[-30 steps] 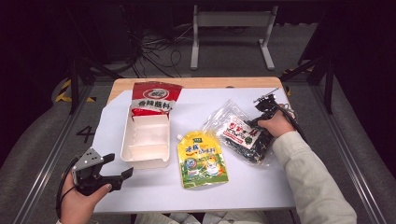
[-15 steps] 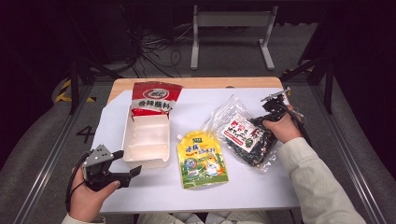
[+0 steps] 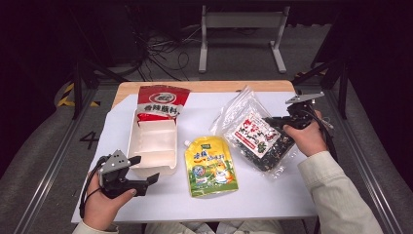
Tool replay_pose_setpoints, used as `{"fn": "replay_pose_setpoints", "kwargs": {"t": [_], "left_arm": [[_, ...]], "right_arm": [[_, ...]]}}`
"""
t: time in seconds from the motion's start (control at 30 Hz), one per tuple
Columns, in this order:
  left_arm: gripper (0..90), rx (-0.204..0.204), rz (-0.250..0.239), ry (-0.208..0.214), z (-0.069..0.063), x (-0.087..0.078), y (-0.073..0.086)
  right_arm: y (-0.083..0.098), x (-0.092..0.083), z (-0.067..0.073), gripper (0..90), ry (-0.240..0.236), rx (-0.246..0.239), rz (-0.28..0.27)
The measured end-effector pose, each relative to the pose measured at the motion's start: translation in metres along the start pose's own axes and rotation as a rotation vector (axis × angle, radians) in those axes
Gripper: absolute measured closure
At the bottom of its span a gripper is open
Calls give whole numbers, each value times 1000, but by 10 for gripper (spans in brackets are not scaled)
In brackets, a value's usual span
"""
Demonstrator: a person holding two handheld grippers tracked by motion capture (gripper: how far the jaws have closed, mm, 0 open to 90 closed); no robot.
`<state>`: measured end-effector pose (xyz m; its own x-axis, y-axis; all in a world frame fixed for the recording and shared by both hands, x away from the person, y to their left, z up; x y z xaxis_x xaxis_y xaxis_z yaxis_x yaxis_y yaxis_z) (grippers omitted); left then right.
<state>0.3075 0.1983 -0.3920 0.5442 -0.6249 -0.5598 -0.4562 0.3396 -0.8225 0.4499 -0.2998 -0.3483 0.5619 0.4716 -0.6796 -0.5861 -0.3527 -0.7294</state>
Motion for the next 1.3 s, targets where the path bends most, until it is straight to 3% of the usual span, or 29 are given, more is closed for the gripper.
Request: {"fn": "replay_pose_setpoints", "kwargs": {"t": [0.2,0.23,0.33,0.47,0.5,0.77,1.0,1.13,1.3], "left_arm": [[168,8,-17,22,-6,6,-3],[172,20,-32,25,-8,8,-4],[200,12,-52,65,-13,14,-6],[267,18,-82,63,-19,19,-7],[273,35,-77,77,-22,23,-8],[275,56,-79,88,-31,37,-12],[246,61,-75,119,-43,54,-20],[263,88,-92,129,-47,62,-23],[280,65,-126,147,-52,71,-27]], "right_arm": [[0,-19,10,823,-3,-1,-88],[1,-26,15,823,-11,-4,-125],[1,-33,22,825,-19,-8,-165],[3,-39,31,853,-28,-20,-209],[3,-40,33,886,-27,-26,-208],[6,-44,42,896,-19,-48,-239],[4,-54,62,896,-49,-71,-303],[4,-55,70,896,-66,-75,-323],[5,-55,78,895,-90,-70,-347]]}}
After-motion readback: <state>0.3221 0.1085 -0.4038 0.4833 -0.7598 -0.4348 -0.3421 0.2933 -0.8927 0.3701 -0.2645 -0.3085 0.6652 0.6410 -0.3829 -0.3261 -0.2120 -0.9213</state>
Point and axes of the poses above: each handheld gripper's, and its own axes: x roughly forward along the jaws, y roughly out of its underside, z roughly to its left, the point moved 1 cm from there along x, roughly forward along the jaws
